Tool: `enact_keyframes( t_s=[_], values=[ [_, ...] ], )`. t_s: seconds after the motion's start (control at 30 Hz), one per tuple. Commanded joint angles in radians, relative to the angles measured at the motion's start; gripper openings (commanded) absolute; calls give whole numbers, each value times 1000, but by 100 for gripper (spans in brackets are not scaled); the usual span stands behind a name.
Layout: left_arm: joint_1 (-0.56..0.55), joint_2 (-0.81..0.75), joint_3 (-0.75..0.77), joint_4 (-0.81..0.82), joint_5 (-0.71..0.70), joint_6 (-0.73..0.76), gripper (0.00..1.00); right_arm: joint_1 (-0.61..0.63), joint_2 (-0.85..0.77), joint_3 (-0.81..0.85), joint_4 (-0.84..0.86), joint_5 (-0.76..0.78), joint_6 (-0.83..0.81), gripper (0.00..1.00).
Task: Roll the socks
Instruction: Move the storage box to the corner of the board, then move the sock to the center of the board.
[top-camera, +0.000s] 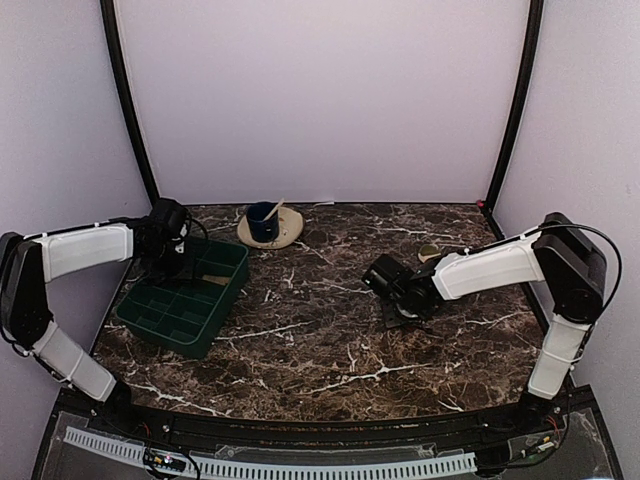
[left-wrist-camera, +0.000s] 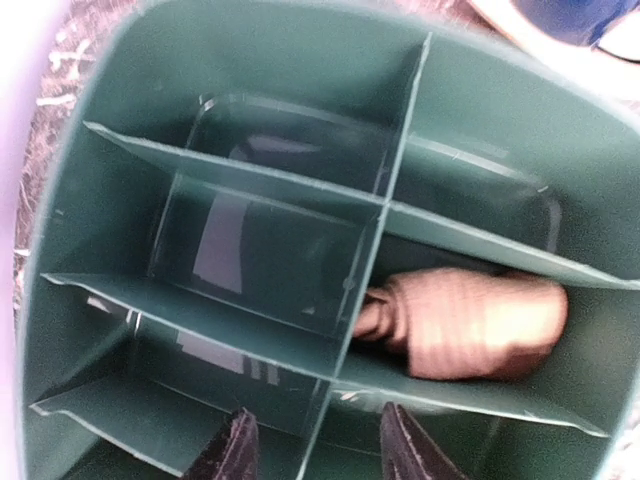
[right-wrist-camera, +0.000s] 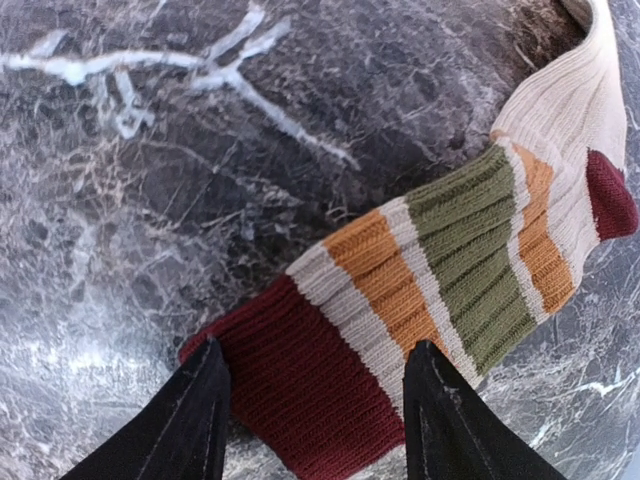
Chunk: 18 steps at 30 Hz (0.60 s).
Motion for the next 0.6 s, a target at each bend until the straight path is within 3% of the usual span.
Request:
enact_keyframes(
  t_s=[0.0, 0.23, 0.57],
  values=[
    [3, -107, -16, -16, 30, -31, 44, -6, 22, -8, -1, -117, 0, 50],
    [4, -256, -50, 8, 48, -43, 45, 2, 60, -10, 33, -246, -5, 37],
    [-38, -336, -85, 56, 105, -65, 45, 73, 129, 35, 75, -392, 6, 18]
  ],
)
